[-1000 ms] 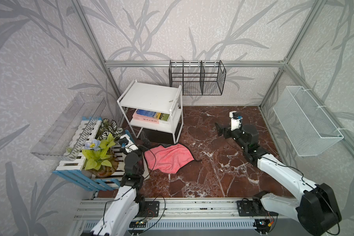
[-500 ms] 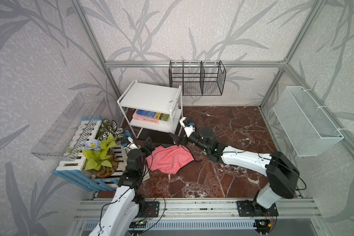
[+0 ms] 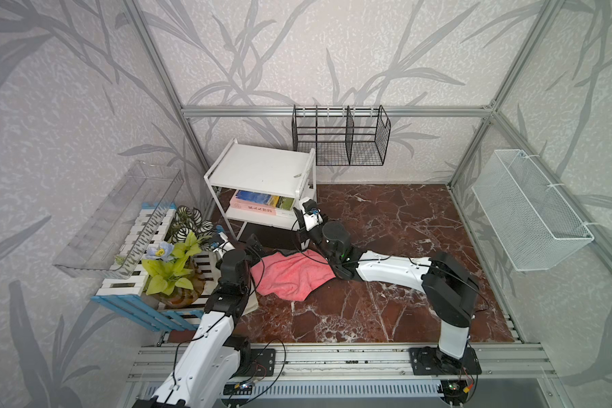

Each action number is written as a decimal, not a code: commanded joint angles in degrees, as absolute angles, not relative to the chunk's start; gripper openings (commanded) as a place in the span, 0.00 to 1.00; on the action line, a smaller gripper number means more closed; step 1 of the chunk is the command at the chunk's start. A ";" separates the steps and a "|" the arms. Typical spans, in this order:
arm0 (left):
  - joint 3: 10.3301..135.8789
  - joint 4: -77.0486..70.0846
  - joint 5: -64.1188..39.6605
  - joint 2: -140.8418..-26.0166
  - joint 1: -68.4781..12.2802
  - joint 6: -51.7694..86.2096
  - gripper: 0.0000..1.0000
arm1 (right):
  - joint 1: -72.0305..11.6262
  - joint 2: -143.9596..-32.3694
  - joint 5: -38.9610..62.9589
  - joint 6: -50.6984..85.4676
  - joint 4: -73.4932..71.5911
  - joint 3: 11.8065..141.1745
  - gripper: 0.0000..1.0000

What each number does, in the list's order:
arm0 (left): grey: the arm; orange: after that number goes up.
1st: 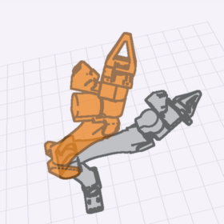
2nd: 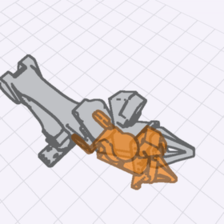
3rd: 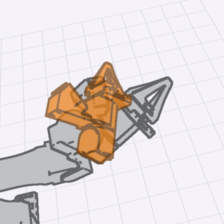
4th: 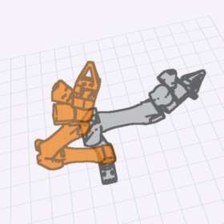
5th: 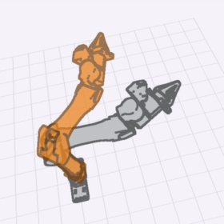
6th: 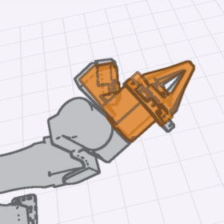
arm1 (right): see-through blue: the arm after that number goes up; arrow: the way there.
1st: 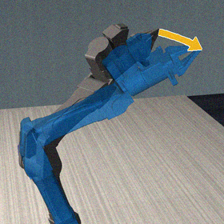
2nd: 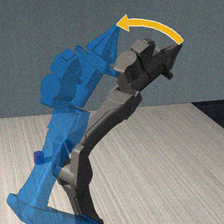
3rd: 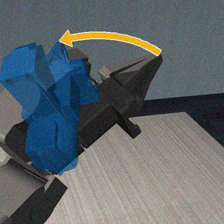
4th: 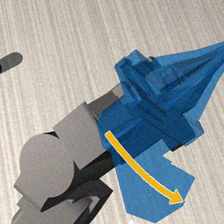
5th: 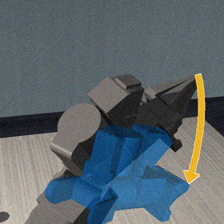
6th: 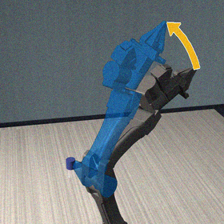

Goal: Wipe the bookshelf clean with a cloth
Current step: Move the shelf to the center of the board.

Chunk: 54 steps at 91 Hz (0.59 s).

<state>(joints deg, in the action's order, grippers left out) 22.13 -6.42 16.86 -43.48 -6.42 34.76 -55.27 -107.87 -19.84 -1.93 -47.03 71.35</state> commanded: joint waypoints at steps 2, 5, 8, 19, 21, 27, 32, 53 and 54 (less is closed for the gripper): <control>22.13 -9.77 22.29 -43.35 -6.21 29.39 1.00 | -52.34 -103.27 -31.10 -4.53 -49.50 66.53 0.00; 21.54 -11.08 22.52 -43.66 -6.24 28.46 1.00 | -50.66 -101.65 -31.20 -4.37 -49.22 64.81 0.00; 20.80 -12.67 21.71 -43.83 -6.28 27.21 1.00 | -49.98 -99.77 -30.98 -4.09 -48.76 62.87 0.00; 17.60 -20.41 14.48 -43.63 -6.39 21.99 1.00 | -47.10 -91.99 -27.81 -3.03 -47.70 54.42 0.00; 17.01 -21.71 13.20 -43.54 -6.48 21.10 1.00 | -46.56 -90.37 -27.21 -3.06 -46.91 52.85 0.00; 15.36 -25.10 7.67 -42.62 -6.58 18.29 1.00 | -44.31 -86.00 -24.51 -2.87 -43.42 49.14 0.00; 13.65 -29.03 0.03 -41.94 -6.66 16.19 1.00 | -41.73 -82.74 -21.44 -1.33 -39.77 46.98 0.00; 12.48 -36.87 -15.81 -44.06 -7.36 15.14 0.97 | -32.35 -74.44 -12.30 0.92 -35.93 39.83 0.00; 12.65 -36.93 -16.17 -44.44 -7.37 15.13 0.97 | -32.13 -74.18 -12.21 0.94 -35.81 39.60 0.00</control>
